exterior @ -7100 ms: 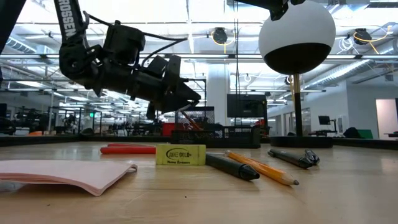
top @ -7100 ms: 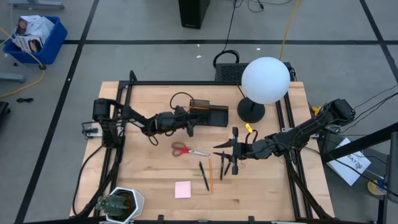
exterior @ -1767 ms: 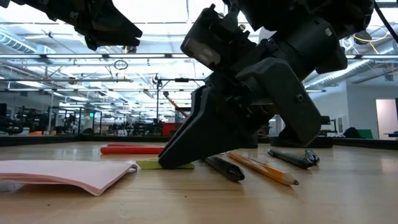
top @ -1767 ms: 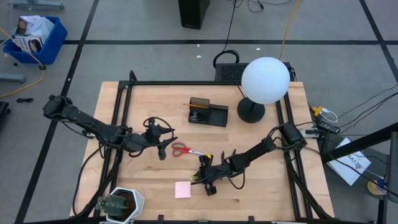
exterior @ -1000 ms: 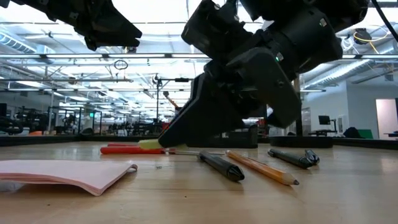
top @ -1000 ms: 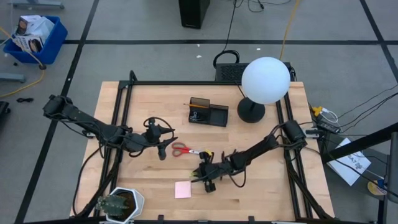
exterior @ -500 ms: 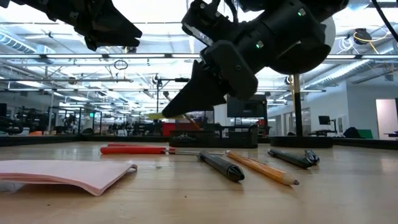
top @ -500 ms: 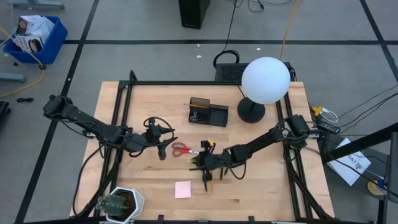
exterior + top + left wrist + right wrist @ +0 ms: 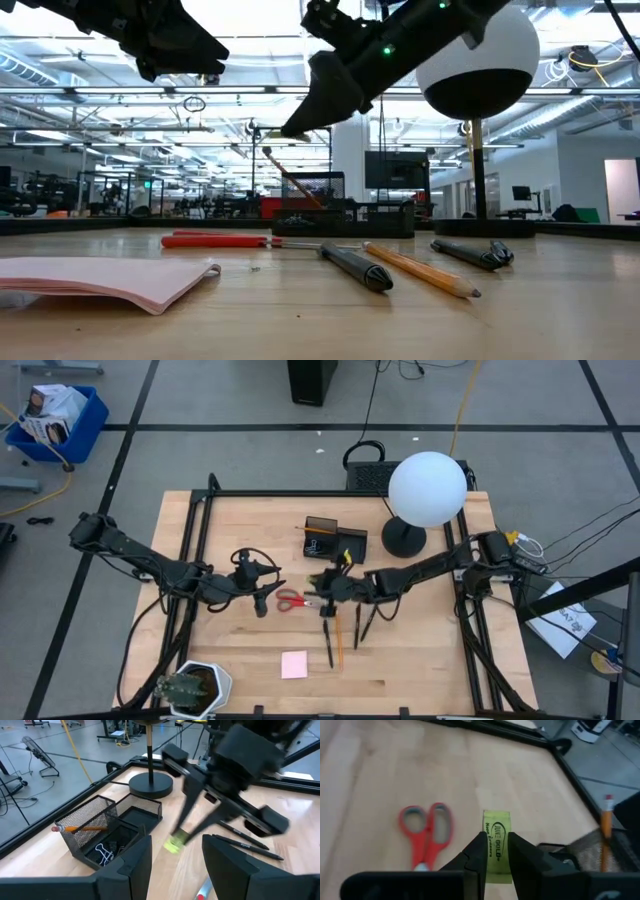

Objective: Pick and place office supplies into organizer
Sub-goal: Put the green eraser into the black desk organizer

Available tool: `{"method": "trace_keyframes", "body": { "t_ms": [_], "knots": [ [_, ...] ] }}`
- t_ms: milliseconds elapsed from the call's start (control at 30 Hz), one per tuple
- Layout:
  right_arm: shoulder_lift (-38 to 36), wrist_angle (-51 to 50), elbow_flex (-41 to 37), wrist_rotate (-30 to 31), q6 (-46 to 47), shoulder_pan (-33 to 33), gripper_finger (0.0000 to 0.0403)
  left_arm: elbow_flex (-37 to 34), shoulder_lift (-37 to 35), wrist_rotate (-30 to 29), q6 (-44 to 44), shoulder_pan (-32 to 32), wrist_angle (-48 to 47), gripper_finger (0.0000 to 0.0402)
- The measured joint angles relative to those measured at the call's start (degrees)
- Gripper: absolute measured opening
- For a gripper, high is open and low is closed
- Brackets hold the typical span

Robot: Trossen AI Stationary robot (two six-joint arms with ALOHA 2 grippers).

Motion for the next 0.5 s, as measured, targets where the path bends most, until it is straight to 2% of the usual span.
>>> {"method": "trace_keyframes", "body": {
  "t_ms": [500],
  "knots": [
    [-0.8,-5.5,-1.6,-0.4,1.6,-10.8,0.0059,0.0,0.0,0.0,0.4,0.0,0.0,0.0179]
  ]
}}
